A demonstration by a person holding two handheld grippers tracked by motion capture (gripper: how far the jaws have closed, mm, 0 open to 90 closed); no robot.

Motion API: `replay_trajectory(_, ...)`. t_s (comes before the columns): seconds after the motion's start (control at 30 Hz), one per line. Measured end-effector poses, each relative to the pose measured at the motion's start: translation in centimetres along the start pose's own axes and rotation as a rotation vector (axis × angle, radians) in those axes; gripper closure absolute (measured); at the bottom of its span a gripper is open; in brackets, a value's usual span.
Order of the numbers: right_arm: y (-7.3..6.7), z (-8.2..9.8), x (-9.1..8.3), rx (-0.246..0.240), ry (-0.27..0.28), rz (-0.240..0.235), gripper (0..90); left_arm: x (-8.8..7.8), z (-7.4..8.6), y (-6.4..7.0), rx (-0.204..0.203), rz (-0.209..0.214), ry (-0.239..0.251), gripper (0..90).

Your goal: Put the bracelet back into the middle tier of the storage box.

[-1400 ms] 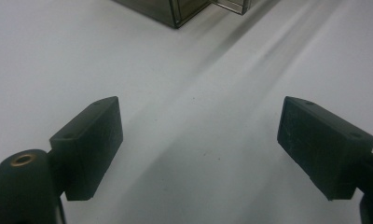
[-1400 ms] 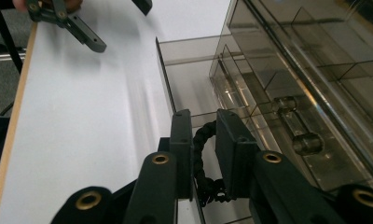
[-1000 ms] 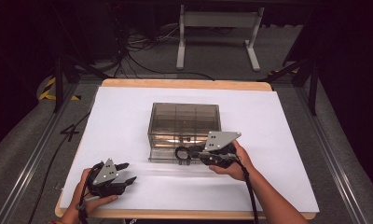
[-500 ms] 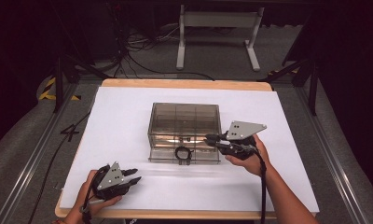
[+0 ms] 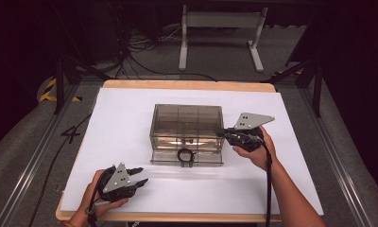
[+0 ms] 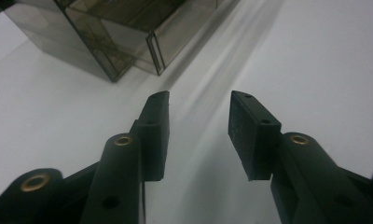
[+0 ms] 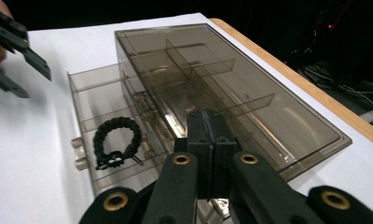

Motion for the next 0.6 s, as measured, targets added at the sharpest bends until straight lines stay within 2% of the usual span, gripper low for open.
replay_trajectory(0.1, 0.5, 0.2, 0.4, 0.005, -0.013, 0.010, 90.0, 0.1, -0.9, 0.2, 0.004, -0.018, 0.014, 48.4)
replay_trajectory(0.13, 0.6, 0.3, 0.7, 0.011, -0.019, 0.015, 90.0, 0.1, -1.0, 0.3, 0.005, -0.008, 0.013, 45.3)
replay_trajectory(0.3, 0.9, 0.4, 1.5, 0.022, -0.034, 0.024, 90.0, 0.7, -1.9, 1.3, 0.084, 0.005, -0.018, 54.2)
replay_trajectory(0.37, 0.9, 0.4, 1.6, 0.023, -0.038, 0.021, 90.0, 1.0, -2.2, 1.6, 0.098, 0.010, -0.016, 61.4)
replay_trajectory(0.4, 0.9, 0.4, 1.8, 0.023, -0.042, 0.022, 90.0, 1.1, -2.5, 1.9, 0.111, 0.023, -0.012, 61.4)
replay_trajectory(0.47, 1.0, 0.5, 2.1, 0.029, -0.047, 0.018, 90.0, 1.5, -3.2, 2.4, 0.154, 0.021, -0.010, 66.8)
replay_trajectory(0.6, 0.9, 0.6, 2.5, 0.036, -0.053, 0.015, 90.0, 2.6, -4.4, 3.0, 0.191, 0.017, 0.000, 72.1)
Point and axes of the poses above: each handheld gripper's, and its own axes: x roughly forward along the jaws, z roughly out of its underside, y roughly to its right, the point moved 5 cm from there along x, roughly forward along the jaws, and after that the axes turned 3 degrees about -x, right-handed, at the moved point
